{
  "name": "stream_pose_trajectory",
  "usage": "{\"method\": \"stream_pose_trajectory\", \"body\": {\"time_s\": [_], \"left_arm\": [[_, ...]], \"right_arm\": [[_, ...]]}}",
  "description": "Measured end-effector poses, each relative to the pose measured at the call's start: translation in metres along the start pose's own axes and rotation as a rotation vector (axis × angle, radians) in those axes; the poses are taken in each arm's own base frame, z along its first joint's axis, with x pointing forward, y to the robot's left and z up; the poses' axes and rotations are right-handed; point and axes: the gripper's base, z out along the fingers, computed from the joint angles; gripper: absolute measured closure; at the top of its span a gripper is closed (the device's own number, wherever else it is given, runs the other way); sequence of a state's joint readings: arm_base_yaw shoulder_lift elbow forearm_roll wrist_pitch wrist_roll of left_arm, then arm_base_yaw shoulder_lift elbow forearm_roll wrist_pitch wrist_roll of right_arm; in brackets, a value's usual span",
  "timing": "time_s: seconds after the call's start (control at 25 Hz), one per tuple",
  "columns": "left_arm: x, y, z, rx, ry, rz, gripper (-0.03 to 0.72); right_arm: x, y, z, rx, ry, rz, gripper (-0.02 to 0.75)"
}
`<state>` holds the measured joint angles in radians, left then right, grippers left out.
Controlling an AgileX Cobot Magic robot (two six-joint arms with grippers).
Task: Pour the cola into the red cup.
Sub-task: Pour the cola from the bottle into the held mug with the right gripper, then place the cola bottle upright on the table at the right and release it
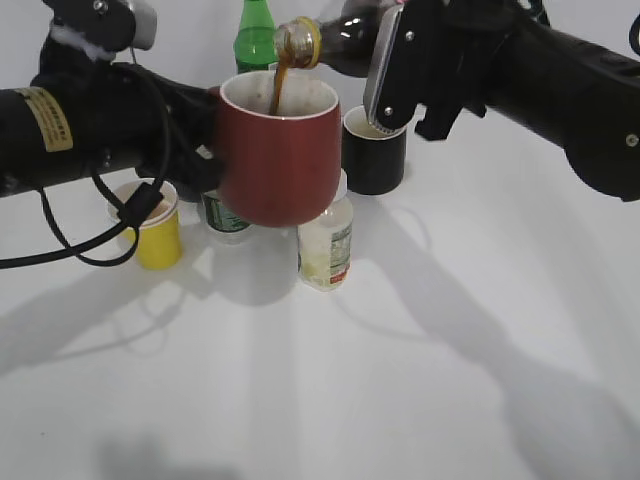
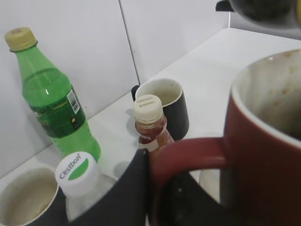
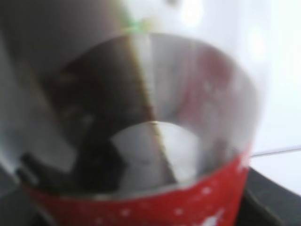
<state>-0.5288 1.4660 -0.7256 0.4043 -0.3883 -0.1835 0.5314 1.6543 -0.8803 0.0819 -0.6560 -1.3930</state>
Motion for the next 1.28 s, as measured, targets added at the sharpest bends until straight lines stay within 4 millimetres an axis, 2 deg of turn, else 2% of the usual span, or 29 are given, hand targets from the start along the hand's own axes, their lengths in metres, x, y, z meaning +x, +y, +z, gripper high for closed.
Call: {"method": "stream_pose_trajectory", "body": {"time_s": [0.16, 0.28, 0.4, 0.48, 0.56, 0.64, 0.76, 0.84, 0.96, 1.08, 1.28], "left_arm": [[-0.006, 0.0, -0.001, -0.003, -0.053, -0.02, 0.639], [-0.013, 0.007, -0.007, -0.033, -0.1, -0.053, 0.639], [-0.019, 0.024, -0.015, -0.093, -0.151, -0.077, 0.639], [-0.015, 0.041, -0.023, -0.153, -0.173, -0.093, 0.639], [0.001, 0.065, -0.035, -0.242, -0.176, -0.119, 0.639], [0.026, 0.088, -0.05, -0.341, -0.154, -0.148, 0.639], [0.062, 0.127, -0.072, -0.504, -0.108, -0.178, 0.639], [0.082, 0.145, -0.077, -0.57, -0.097, -0.203, 0.639], [0.108, 0.16, -0.072, -0.606, -0.108, -0.177, 0.639], [0.135, 0.165, -0.057, -0.594, -0.078, -0.119, 0.639], [0.185, 0.17, -0.03, -0.562, -0.007, -0.157, 0.639]], "right_arm": [[0.001, 0.008, 0.0, -0.096, 0.019, 0.13, 0.267], [0.001, 0.009, -0.001, -0.107, 0.034, 0.303, 0.267], [0.006, 0.007, -0.002, -0.114, 0.075, 0.631, 0.267], [0.014, 0.006, -0.004, -0.117, 0.117, 0.834, 0.267], [0.028, 0.007, -0.007, -0.103, 0.147, 0.983, 0.267], [0.045, 0.014, -0.015, -0.089, 0.173, 1.093, 0.267], [0.065, 0.026, -0.028, -0.096, 0.212, 1.177, 0.267], [0.069, 0.034, -0.034, -0.114, 0.226, 1.191, 0.267], [0.068, 0.039, -0.037, -0.132, 0.227, 1.195, 0.267], [0.068, 0.038, -0.037, -0.123, 0.211, 1.205, 0.267], [0.067, 0.037, -0.037, -0.119, 0.205, 1.212, 0.267]]}}
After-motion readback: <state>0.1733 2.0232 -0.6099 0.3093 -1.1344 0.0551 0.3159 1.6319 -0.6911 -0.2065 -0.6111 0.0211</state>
